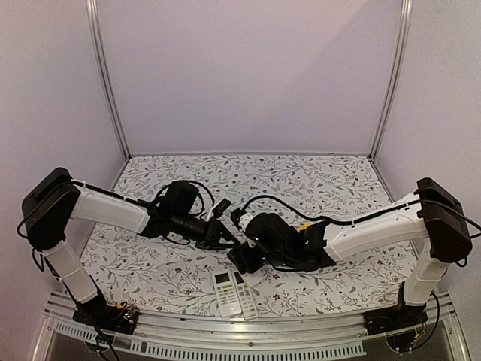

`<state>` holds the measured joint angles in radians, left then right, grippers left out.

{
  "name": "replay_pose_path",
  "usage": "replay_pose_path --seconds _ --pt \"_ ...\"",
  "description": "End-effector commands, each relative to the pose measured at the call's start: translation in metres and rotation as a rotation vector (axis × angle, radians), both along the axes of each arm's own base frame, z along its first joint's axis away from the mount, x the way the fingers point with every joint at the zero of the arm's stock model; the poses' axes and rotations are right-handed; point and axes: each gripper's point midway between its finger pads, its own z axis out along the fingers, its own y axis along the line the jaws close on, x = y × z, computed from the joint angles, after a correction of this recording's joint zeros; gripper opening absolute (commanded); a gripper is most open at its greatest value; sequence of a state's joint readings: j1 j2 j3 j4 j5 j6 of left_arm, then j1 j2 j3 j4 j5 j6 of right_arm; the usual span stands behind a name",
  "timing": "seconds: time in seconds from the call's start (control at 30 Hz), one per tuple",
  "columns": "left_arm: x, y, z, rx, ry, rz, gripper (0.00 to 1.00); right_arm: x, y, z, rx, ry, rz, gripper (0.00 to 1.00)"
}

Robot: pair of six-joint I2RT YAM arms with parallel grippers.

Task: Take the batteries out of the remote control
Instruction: Pass from the right arm to the left, then remove the battery cover from the remote control.

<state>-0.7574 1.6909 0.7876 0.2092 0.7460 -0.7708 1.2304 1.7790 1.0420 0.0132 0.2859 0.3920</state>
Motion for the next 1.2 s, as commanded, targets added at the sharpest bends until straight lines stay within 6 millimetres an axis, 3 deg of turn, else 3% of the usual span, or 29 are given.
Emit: replay_pose_path --seconds 0.0,0.27,0.73,1.17 --pt "0.000 -0.001 0.010 -0.009 -0.028 0.007 0.02 -0.001 -0.009 0.014 0.049 -0.005 -0.041 0.81" --pt "0.008 0.005 0.022 -0.037 -0.050 0.056 0.00 -0.008 -0.027 0.032 0.127 0.024 -0.078 0.96" --pt "0.029 0.025 0.059 -0.121 -0.142 0.153 0.00 -0.022 -0.049 0.090 0.350 0.054 -0.091 0.99" --pt "0.063 0.073 0.130 -0.202 -0.371 0.121 0.00 0.017 -0.090 0.104 0.530 0.123 -0.196 0.99"
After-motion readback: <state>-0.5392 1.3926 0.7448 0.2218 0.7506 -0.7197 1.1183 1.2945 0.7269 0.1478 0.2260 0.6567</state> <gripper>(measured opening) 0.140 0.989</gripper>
